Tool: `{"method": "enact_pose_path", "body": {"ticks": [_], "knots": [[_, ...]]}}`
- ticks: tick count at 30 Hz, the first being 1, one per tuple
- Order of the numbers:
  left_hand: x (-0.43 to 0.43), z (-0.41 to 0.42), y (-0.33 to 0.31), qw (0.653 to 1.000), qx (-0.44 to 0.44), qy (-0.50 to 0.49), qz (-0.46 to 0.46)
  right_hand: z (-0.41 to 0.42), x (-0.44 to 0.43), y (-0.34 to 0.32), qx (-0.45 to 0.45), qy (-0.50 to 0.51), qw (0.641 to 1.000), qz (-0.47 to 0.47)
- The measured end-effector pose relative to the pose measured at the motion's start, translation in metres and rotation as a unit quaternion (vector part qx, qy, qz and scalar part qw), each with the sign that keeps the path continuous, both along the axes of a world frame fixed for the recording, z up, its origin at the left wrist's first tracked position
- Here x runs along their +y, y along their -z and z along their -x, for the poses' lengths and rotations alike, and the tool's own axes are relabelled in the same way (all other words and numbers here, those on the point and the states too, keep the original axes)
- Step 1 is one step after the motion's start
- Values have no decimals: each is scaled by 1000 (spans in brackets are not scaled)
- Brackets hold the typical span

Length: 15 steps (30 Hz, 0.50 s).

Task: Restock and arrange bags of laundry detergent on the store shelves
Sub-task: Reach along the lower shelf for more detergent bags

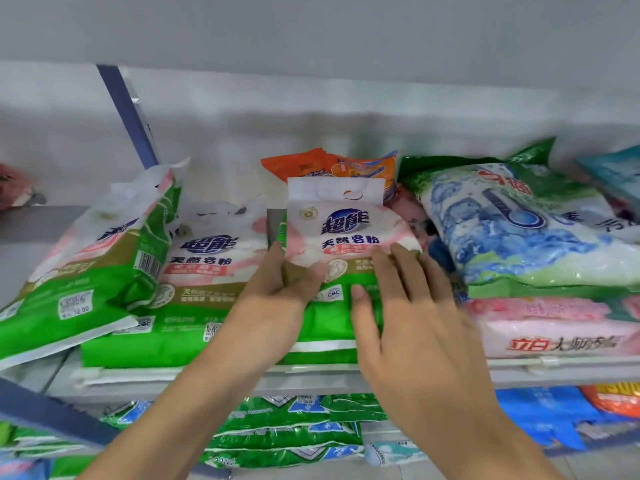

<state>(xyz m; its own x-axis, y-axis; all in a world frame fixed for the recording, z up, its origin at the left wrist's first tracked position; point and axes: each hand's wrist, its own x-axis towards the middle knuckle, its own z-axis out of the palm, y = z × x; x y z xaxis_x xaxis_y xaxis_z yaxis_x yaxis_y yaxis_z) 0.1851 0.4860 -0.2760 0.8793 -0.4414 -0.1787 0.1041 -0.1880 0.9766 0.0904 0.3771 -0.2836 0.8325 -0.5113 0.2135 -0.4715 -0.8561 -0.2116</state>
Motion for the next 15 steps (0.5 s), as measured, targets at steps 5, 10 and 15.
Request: {"method": "enact_pose_path", "body": {"ticks": [5,10,15], "knots": [[-4,2,4,999,-18,-16,-26,-16,-2,-66,113,-23,993,2],[-5,2,7,1000,7,-25,-18,-125,-52,-91,60,-65,996,31],[-2,-1,12,999,23,-21,-18,-178,-91,-57,97,-89,987,90]]}}
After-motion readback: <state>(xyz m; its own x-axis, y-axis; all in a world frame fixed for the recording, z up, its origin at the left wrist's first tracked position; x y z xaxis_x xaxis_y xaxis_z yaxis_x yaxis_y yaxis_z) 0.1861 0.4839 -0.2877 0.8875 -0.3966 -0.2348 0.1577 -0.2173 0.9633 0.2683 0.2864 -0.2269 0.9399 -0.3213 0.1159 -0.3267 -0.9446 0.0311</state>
